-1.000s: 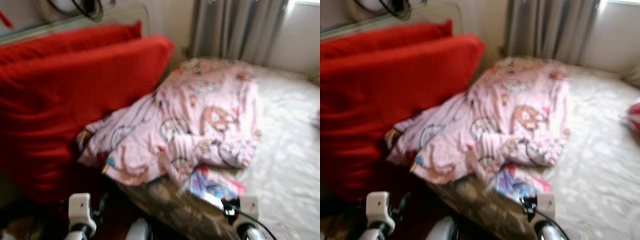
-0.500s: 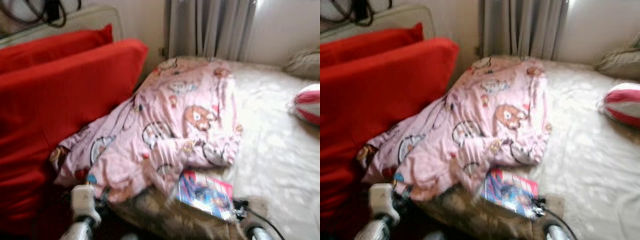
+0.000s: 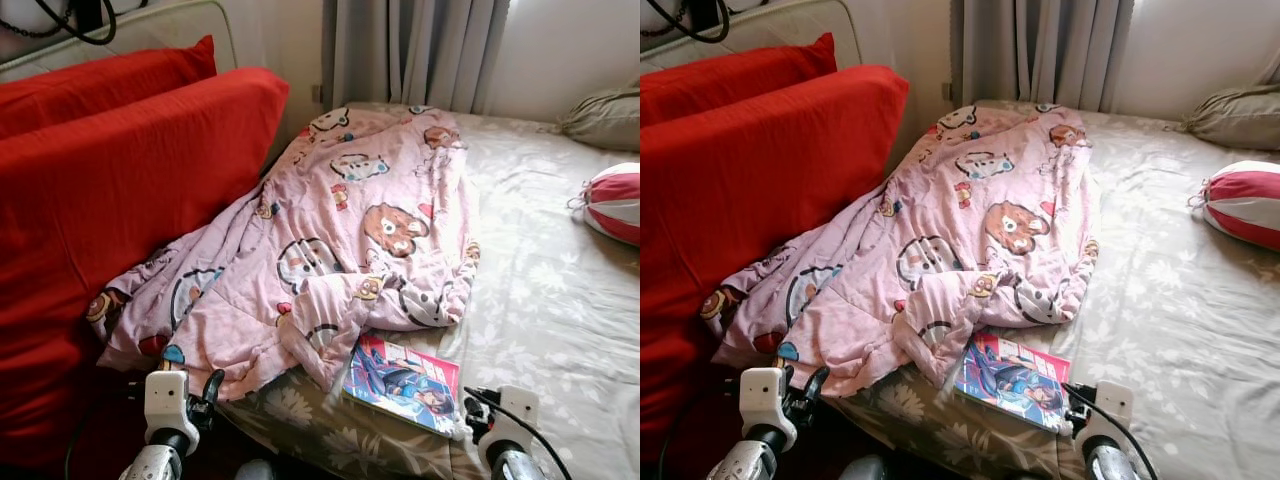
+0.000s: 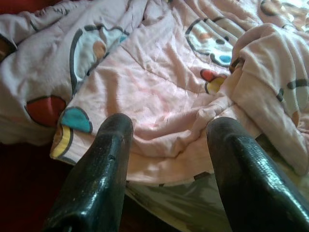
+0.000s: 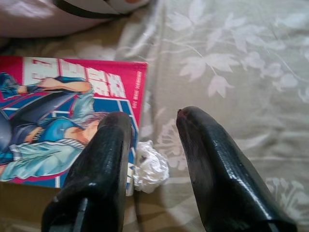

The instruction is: Clean up the room

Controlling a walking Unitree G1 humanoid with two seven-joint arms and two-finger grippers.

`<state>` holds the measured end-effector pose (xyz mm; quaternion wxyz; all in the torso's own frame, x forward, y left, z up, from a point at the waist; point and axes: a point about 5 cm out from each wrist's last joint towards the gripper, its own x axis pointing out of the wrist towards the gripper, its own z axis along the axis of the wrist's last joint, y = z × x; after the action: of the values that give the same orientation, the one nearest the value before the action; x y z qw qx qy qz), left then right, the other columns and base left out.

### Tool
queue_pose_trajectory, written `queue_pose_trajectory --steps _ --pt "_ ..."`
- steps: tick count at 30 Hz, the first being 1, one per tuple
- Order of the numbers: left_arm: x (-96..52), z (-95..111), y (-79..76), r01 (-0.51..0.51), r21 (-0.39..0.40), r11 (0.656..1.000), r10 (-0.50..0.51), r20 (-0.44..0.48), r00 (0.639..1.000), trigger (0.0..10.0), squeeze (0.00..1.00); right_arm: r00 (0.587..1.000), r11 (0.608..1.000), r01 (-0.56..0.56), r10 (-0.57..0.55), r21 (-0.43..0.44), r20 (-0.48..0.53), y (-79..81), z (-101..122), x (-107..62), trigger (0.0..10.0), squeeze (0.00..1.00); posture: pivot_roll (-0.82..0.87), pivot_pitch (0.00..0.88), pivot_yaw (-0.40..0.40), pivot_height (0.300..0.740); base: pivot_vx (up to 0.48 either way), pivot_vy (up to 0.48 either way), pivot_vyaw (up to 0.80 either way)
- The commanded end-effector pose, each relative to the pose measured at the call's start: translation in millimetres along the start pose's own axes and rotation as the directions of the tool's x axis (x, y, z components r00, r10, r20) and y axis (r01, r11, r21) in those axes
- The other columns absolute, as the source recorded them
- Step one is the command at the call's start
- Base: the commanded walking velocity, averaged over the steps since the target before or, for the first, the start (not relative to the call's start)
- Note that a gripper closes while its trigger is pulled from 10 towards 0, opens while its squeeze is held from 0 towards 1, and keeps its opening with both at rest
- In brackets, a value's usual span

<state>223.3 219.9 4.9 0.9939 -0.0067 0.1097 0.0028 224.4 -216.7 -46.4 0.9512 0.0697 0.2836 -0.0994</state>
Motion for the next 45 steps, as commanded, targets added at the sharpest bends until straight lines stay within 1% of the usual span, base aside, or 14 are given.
queue_pose_trajectory --steps 1,9,10,12,15,23,27,28,35,37,41,42,44,45 --pt "1.3 8 5.6 -0.009 0.001 1.0 0.009 0.025 1.0 10.0 0.0 1.0 1.0 -0.01 0.01 -0.008 -0.013 3.8 2 2.2 10.0 0.0 0.13 0.0 0.014 0.64 0.0 0.0 0.0" --pt "0.0 17 7.1 -0.003 0.012 1.0 0.003 0.048 0.999 10.0 0.0 1.0 1.0 -0.001 0.001 -0.005 -0.023 2.2 7 5.6 10.0 0.0 0.14 0.002 0.018 0.64 0.0 0.0 0.0" --pt "-0.4 17 9.2 -0.013 0.014 1.0 0.013 0.047 0.999 10.0 0.0 0.999 1.0 0.015 -0.014 0.02 -0.031 1.1 9 6.8 10.0 0.0 0.15 0.034 0.018 0.64 0.0 0.0 0.0" --pt "-4.7 22 14.0 -0.037 0.012 0.999 0.036 0.061 0.997 10.0 0.0 0.998 0.998 0.038 -0.036 0.056 -0.042 -0.1 13 9.5 10.0 0.0 0.17 0.043 0.027 0.64 0.0 0.0 0.0" --pt "-7.8 23 14.8 -0.04 0.011 0.999 0.039 0.068 0.997 10.0 0.0 0.999 0.998 0.037 -0.035 0.054 -0.041 0.1 13 9.5 10.0 0.0 0.17 0.044 0.027 0.64 0.0 0.0 0.0" --pt "9.6 40 4.8 -0.006 0.012 1.0 0.004 0.11 0.994 10.0 0.0 0.999 0.998 0.02 -0.019 0.052 -0.026 8.6 27 16.1 10.0 0.0 0.18 0.074 0.033 0.64 0.0 0.0 0.0" --pt "12.8 43 2.0 0.003 0.009 1.0 -0.004 0.115 0.993 10.0 0.0 1.0 0.998 0.018 -0.016 0.066 -0.026 9.6 29 17.1 10.0 0.0 0.18 0.077 0.033 0.64 0.0 0.0 0.0" --pt "14.8 44 0.7 0.006 0.007 1.0 -0.007 0.112 0.994 10.0 0.0 0.999 0.997 0.019 -0.017 0.078 -0.032 9.9 30 17.8 10.0 1.0 0.19 0.073 0.034 0.64 0.0 0.0 0.0" --pt "20.8 49 3.4 -0.003 0.004 1.0 0.003 0.107 0.994 10.0 0.0 0.998 0.994 0.038 -0.032 0.099 -0.056 13.1 31 19.8 10.0 1.0 0.2 0.042 0.045 0.64 0.0 0.0 0.0" --pt "22.3 51 6.0 -0.011 0.006 1.0 0.011 0.109 0.994 10.0 0.0 0.997 0.992 0.042 -0.035 0.119 -0.063 15.0 31 20.2 10.0 1.0 0.2 0.042 0.047 0.64 0.0 0.0 0.0" --pt "22.7 55 10.5 -0.018 0.013 1.0 0.016 0.115 0.993 10.0 0.0 0.997 0.992 0.043 -0.035 0.117 -0.069 18.1 30 20.0 10.0 1.0 0.22 0.053 0.062 0.64 0.0 0.0 0.0" --pt "20.0 60 15.4 -0.026 0.019 0.999 0.024 0.123 0.992 10.0 0.0 0.995 0.991 0.063 -0.053 0.116 -0.083 15.7 25 18.5 10.0 0.0 0.23 0.075 0.086 0.64 0.0 0.0 0.0" --pt "18.4 63 17.1 -0.026 0.023 0.999 0.023 0.125 0.992 10.0 0.0 0.994 0.989 0.08 -0.07 0.12 -0.087 12.1 23 17.4 10.0 0.0 0.23 0.085 0.087 0.64 0.0 0.0 0.0" --pt "18.2 63 18.6 -0.025 0.032 0.999 0.021 0.119 0.993 10.0 0.0 0.993 0.988 0.094 -0.084 0.121 -0.088 9.5 21 16.3 10.0 0.0 0.24 0.116 0.098 0.64 0.0 0.0 0.0"
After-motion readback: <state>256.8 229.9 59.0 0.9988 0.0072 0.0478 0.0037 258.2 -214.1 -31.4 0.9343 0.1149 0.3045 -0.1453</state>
